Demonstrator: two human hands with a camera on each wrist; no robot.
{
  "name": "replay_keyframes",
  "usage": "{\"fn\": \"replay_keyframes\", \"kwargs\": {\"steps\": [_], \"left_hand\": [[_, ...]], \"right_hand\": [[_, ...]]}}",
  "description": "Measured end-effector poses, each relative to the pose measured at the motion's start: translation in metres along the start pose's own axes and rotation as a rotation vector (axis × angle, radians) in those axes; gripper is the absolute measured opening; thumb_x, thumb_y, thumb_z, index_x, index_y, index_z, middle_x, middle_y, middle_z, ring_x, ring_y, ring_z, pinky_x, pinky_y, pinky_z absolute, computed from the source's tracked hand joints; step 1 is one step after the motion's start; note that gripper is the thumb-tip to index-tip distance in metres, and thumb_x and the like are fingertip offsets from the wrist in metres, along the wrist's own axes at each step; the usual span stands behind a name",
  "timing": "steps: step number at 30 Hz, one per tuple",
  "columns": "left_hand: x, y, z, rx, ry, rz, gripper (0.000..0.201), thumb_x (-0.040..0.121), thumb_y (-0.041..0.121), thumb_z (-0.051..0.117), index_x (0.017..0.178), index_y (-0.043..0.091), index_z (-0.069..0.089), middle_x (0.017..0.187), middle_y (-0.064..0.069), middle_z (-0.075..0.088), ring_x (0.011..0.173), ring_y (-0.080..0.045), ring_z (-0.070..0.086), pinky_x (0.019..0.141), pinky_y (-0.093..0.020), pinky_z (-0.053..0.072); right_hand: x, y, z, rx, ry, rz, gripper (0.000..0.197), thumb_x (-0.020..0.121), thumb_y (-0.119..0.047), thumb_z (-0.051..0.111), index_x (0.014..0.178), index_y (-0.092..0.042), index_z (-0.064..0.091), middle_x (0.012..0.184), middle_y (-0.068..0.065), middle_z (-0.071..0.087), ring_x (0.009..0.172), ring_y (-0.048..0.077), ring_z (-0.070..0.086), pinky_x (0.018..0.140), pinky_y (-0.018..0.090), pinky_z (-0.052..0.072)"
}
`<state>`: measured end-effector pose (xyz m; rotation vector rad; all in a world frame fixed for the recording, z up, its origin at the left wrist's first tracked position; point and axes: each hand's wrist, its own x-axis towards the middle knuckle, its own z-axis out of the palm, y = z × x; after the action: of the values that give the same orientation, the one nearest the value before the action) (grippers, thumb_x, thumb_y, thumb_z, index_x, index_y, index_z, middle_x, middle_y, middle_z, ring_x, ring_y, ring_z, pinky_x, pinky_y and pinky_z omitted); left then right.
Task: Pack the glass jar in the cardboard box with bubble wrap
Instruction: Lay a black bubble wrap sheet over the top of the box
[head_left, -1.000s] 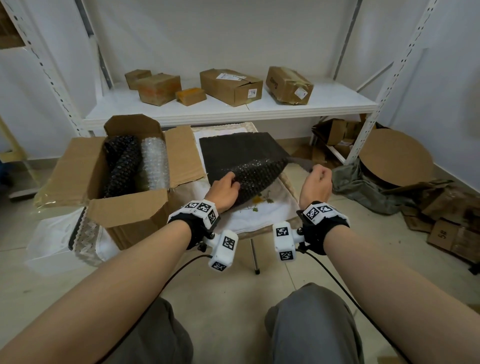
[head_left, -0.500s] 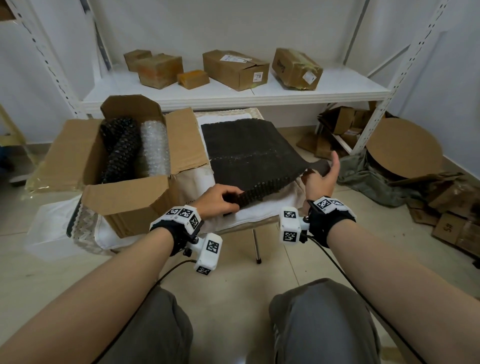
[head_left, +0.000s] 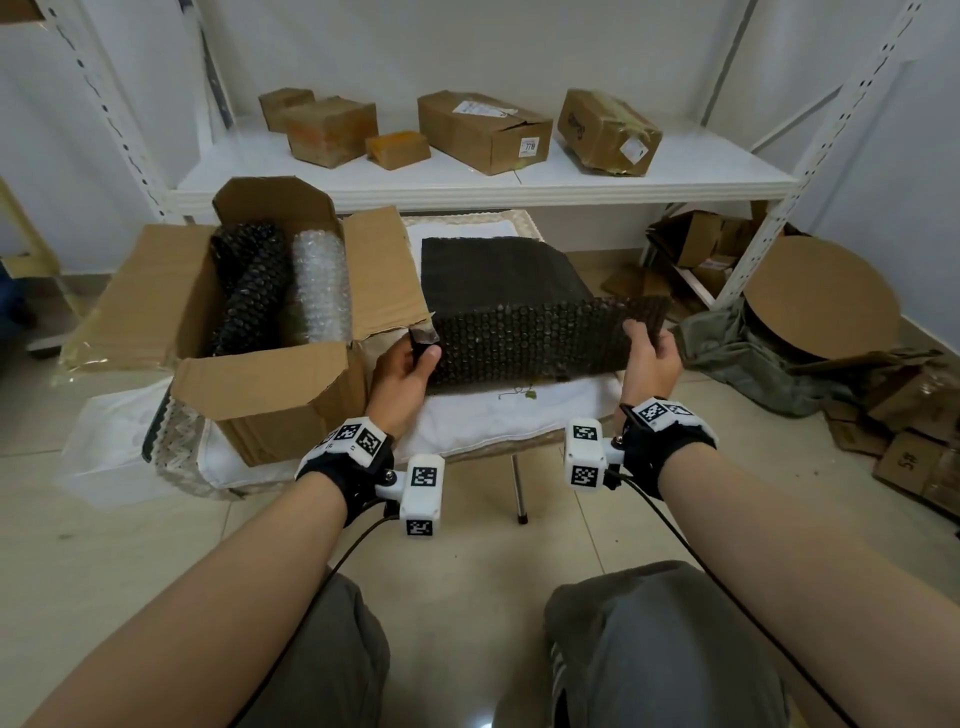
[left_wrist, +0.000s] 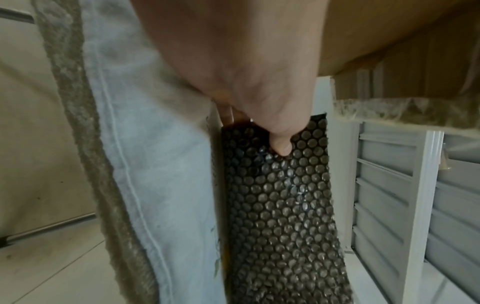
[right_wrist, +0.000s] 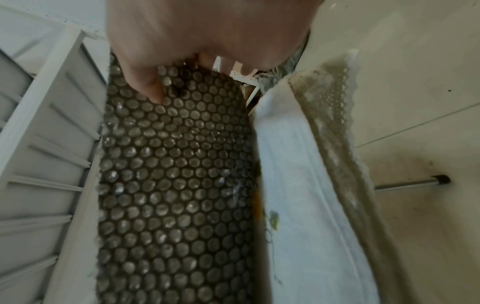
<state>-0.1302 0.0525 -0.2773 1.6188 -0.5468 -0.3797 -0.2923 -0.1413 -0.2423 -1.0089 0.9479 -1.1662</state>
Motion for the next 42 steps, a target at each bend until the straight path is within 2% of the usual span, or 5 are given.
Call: {"fn": "replay_keyframes", "kwargs": {"steps": [6,21,29,36,42], "left_hand": [[0.003,-0.003,0.001,0.185,0.092,0.038,0.027,0.101,0.037,0.046,0.117,0.017,0.055,0.113,-0.002,0.063,0.103,-0.02,0.058,0.089,-0.031,0.042],[0.002,-0.011,0.01,0.498,0.2,0.071,0.032,0.091,0.017,0.062,0.117,0.018,0.044,0.1,-0.001,0.05,0.086,-0.021,0.053,0.075,-0.03,0.04],[0.0,-0.011,0.002,0.8,0.033,0.262,0.029,0.09,-0.001,0.053,0.093,0.021,0.073,0.14,0.001,0.044,0.131,-0.02,0.037,0.109,-0.024,0.026],[-0.004,0.003,0.003,0.917,-0.222,0.129,0.081,0.057,0.09,0.055,0.114,0.033,0.068,0.13,0.014,0.05,0.12,-0.01,0.047,0.107,-0.04,0.038],[-0.002,0.007,-0.005,0.886,-0.316,0.12,0.049,0.07,0.031,0.071,0.114,0.034,0.05,0.123,0.005,0.055,0.107,-0.02,0.056,0.092,-0.039,0.05]], "right_hand": [[-0.022,0.031,0.002,-0.213,0.023,-0.044,0.031,0.091,-0.019,0.064,0.122,-0.014,0.064,0.105,-0.004,0.063,0.101,0.014,0.059,0.091,0.021,0.043],[-0.007,0.021,-0.013,-0.635,0.143,0.08,0.038,0.084,-0.029,0.068,0.115,-0.013,0.054,0.112,0.01,0.058,0.116,0.032,0.052,0.093,0.036,0.04],[-0.005,0.018,-0.01,-0.661,0.136,0.115,0.037,0.087,-0.031,0.061,0.117,-0.014,0.05,0.13,0.015,0.05,0.122,0.035,0.048,0.106,0.045,0.037],[0.0,0.018,-0.009,-0.64,0.123,0.114,0.038,0.088,-0.005,0.063,0.123,-0.015,0.051,0.133,0.012,0.046,0.105,0.031,0.058,0.099,0.032,0.042],[0.008,0.021,-0.009,-0.491,0.17,0.113,0.034,0.089,0.004,0.058,0.12,-0.01,0.058,0.129,0.012,0.051,0.087,0.019,0.049,0.068,0.014,0.033]]}}
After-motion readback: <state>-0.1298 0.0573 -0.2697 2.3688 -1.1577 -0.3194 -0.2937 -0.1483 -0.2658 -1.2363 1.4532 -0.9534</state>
